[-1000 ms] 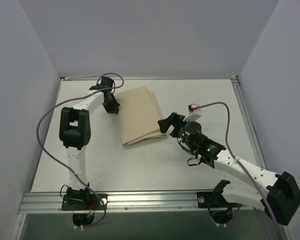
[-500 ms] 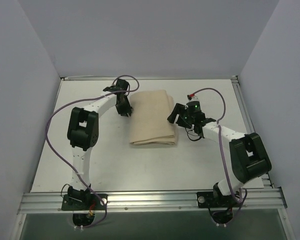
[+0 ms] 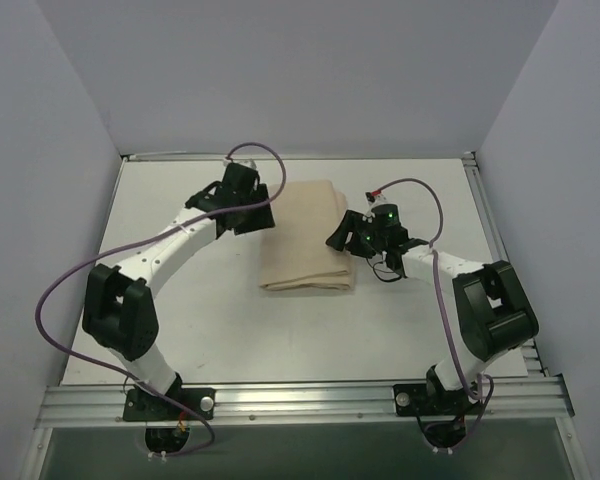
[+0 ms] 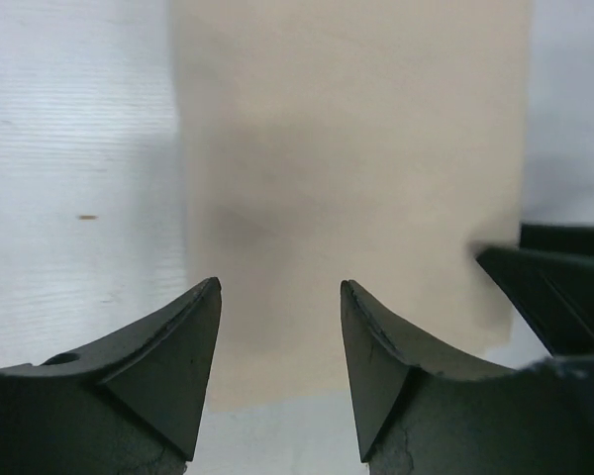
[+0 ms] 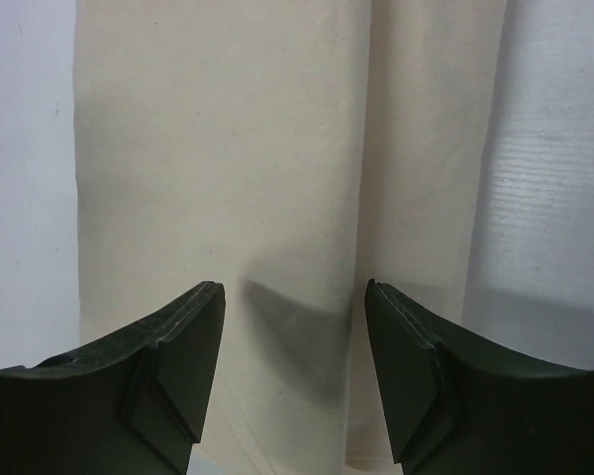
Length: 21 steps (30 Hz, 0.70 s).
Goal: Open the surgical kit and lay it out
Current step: Open the surgical kit at the center of the board.
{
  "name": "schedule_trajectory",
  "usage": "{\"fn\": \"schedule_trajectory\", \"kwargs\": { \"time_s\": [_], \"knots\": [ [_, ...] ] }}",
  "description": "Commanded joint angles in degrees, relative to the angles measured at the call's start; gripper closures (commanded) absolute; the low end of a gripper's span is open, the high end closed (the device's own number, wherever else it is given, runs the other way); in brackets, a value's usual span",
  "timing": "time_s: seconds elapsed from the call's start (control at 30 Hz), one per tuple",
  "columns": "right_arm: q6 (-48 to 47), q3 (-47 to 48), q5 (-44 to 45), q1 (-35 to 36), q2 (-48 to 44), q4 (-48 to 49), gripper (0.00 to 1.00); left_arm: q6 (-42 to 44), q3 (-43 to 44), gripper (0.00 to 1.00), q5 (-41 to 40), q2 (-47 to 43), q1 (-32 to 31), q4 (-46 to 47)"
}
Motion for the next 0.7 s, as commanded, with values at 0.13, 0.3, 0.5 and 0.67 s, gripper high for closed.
{"fn": "schedule_trajectory", "kwargs": {
  "time_s": [0.13, 0.3, 0.5, 0.67],
  "knots": [
    [0.3, -1.6, -3.9, -0.7, 0.1, 4.1, 0.64, 5.9, -11.0, 0.39, 1.5, -5.8, -11.3, 16.0],
    [3.9, -2.3, -7.3, -0.8, -3.4, 6.3, 1.0, 7.8, -19.0, 0.36, -7.2, -9.3, -18.9, 27.4],
    [13.9, -2.4, -11.5, -0.7, -6.1, 11.2, 1.0, 13.1, -20.1, 0.27, -18.0, -8.5, -25.6, 34.3],
    [21.2, -3.0, -13.1, -0.5, -5.9, 16.4, 1.0, 16.2, -17.0, 0.2, -17.5, -5.5, -27.1, 37.8]
  ]
}}
